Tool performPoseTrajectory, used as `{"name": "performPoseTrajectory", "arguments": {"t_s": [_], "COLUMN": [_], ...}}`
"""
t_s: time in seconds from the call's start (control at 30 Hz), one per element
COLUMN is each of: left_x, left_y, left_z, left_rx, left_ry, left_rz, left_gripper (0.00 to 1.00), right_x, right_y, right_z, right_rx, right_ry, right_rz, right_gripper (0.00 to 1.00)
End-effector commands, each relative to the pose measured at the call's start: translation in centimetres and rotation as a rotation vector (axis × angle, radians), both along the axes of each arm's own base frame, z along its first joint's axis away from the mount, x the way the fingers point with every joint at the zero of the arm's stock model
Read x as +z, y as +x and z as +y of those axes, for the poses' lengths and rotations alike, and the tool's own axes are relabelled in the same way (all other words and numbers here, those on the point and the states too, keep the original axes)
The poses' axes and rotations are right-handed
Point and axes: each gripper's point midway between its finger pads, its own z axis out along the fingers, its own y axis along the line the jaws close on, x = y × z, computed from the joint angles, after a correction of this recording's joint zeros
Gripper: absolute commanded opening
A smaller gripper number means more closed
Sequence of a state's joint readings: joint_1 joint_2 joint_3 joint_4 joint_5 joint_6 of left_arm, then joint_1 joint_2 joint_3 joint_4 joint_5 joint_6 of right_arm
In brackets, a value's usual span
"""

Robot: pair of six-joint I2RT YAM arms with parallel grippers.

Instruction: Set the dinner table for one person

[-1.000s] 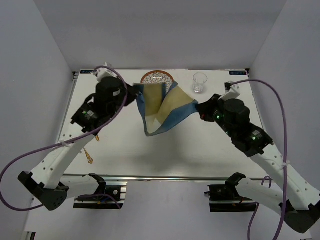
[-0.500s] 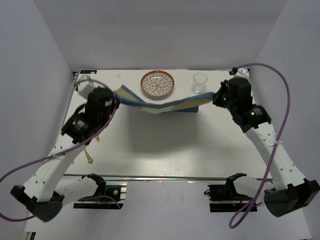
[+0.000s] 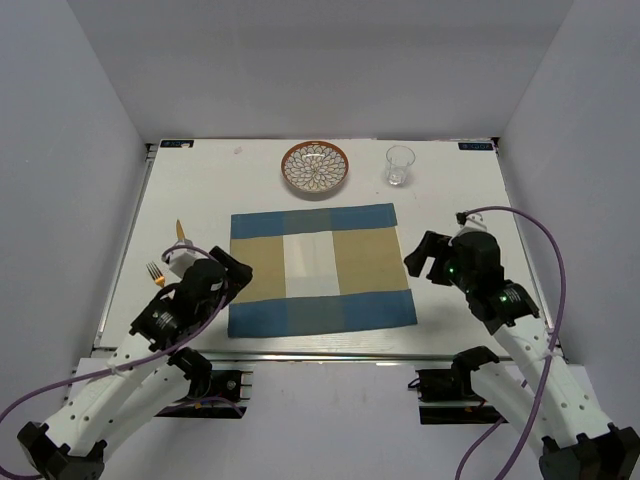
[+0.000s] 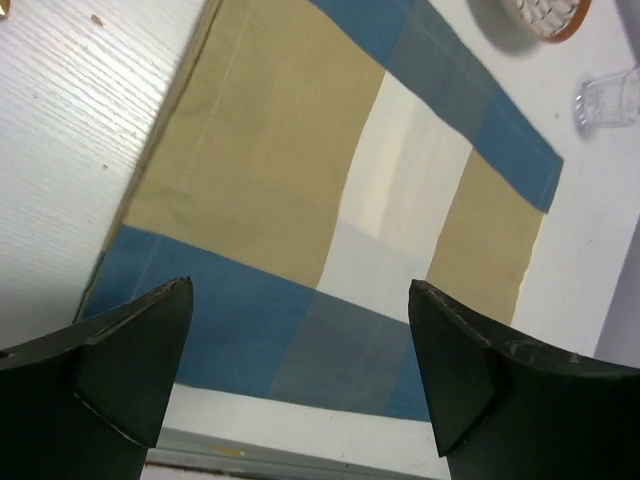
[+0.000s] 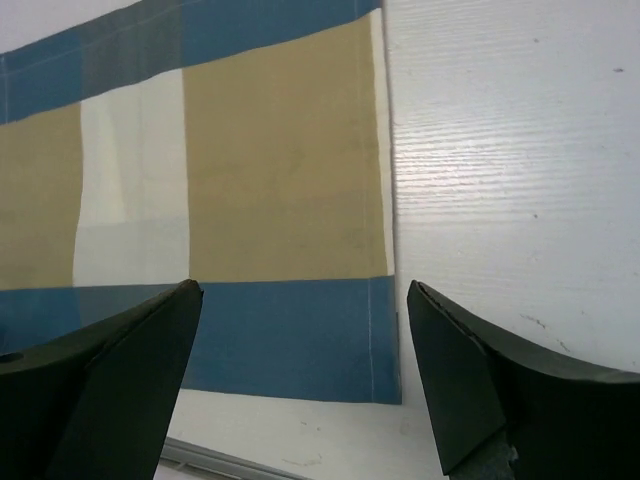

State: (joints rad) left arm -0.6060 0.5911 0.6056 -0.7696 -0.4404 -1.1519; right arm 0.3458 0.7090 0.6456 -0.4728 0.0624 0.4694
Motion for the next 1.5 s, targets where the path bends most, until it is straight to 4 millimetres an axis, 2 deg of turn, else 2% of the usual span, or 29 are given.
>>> {"name": "performPoseTrajectory", "arguments": {"t_s": [0.0, 0.03, 0.07, 0.1, 0.13, 0.17, 0.2, 0.27, 0.3, 0.33, 0.4, 0.5, 0.53, 0.67, 0.73, 0.83, 0.87, 0.97, 1.33, 1.47], "left_x": [1.7, 1.9, 2.0, 1.6, 1.2, 0.6, -0.8, -2.7, -4.4, -5.5, -8.2, -10.2, -11.7, -14.2, -15.0, -15.7, -15.8, -15.6, -14.3, -13.7], "left_y": [0.2, 0.5, 1.0, 1.9, 2.4, 2.8, 3.8, 4.6, 5.2, 5.4, 5.8, 6.4, 6.4, 7.5, 8.7, 10.1, 10.1, 10.5, 9.3, 9.1], "left_z": [-1.1, -1.3, -1.8, -2.8, -3.4, -4.1, -5.4, -6.3, -7.0, -7.4, -7.9, -8.2, -8.1, -8.2, -8.4, -8.9, -8.9, -9.2, -9.9, -9.9], "left_rx": [-0.045, -0.065, -0.085, -0.125, -0.148, -0.173, -0.209, -0.230, -0.240, -0.248, -0.254, -0.255, -0.257, -0.282, -0.276, -0.292, -0.291, -0.290, -0.295, -0.295], "left_ry": [-0.003, 0.017, 0.026, 0.047, 0.057, 0.068, 0.095, 0.129, 0.160, 0.175, 0.218, 0.253, 0.280, 0.328, 0.370, 0.410, 0.422, 0.413, 0.345, 0.336], "left_rz": [0.023, 0.020, 0.014, 0.024, 0.037, 0.059, 0.109, 0.187, 0.265, 0.304, 0.400, 0.462, 0.505, 0.574, 0.591, 0.616, 0.629, 0.619, 0.571, 0.560], "left_gripper": [0.98, 0.98, 0.98, 0.98, 0.98, 0.98, 0.98, 0.98, 0.98, 0.98, 0.98, 0.98, 0.98, 0.98, 0.98, 0.98, 0.98, 0.98, 0.98, 0.98], "right_x": [1.7, 0.2, -0.2, -1.2, -3.4, -3.8, -5.6, -7.0, -9.0, -8.8, -10.4, -12.3, -12.6, -15.0, -16.0, -16.8, -17.1, -17.3, -16.2, -16.8], "right_y": [1.4, 1.7, 2.1, 2.2, 2.5, 3.0, 3.3, 3.8, 3.7, 4.3, 5.1, 5.8, 5.9, 5.8, 5.0, 4.1, 3.5, 3.2, 4.3, 4.0], "right_z": [2.4, 3.5, 4.6, 5.4, 5.9, 6.6, 7.3, 8.3, 8.9, 9.8, 10.2, 9.4, 9.1, 6.4, 4.7, 3.5, 3.2, 2.6, 2.1, 2.0], "right_rx": [0.113, 0.162, 0.201, 0.223, 0.230, 0.246, 0.250, 0.261, 0.274, 0.287, 0.267, 0.201, 0.163, -0.014, -0.105, -0.165, -0.173, -0.183, -0.183, -0.182], "right_ry": [0.044, 0.049, 0.069, 0.084, 0.074, 0.075, 0.051, 0.019, -0.019, -0.042, -0.093, -0.157, -0.160, -0.236, -0.284, -0.297, -0.288, -0.281, -0.302, -0.309], "right_rz": [-0.033, 0.027, 0.032, 0.073, 0.143, 0.144, 0.201, 0.234, 0.297, 0.293, 0.336, 0.377, 0.389, 0.478, 0.518, 0.537, 0.542, 0.532, 0.513, 0.530], "right_gripper": [0.89, 0.89, 0.89, 0.89, 0.89, 0.89, 0.89, 0.89, 0.89, 0.89, 0.89, 0.89, 0.89, 0.89, 0.89, 0.89, 0.89, 0.89, 0.89, 0.89]}}
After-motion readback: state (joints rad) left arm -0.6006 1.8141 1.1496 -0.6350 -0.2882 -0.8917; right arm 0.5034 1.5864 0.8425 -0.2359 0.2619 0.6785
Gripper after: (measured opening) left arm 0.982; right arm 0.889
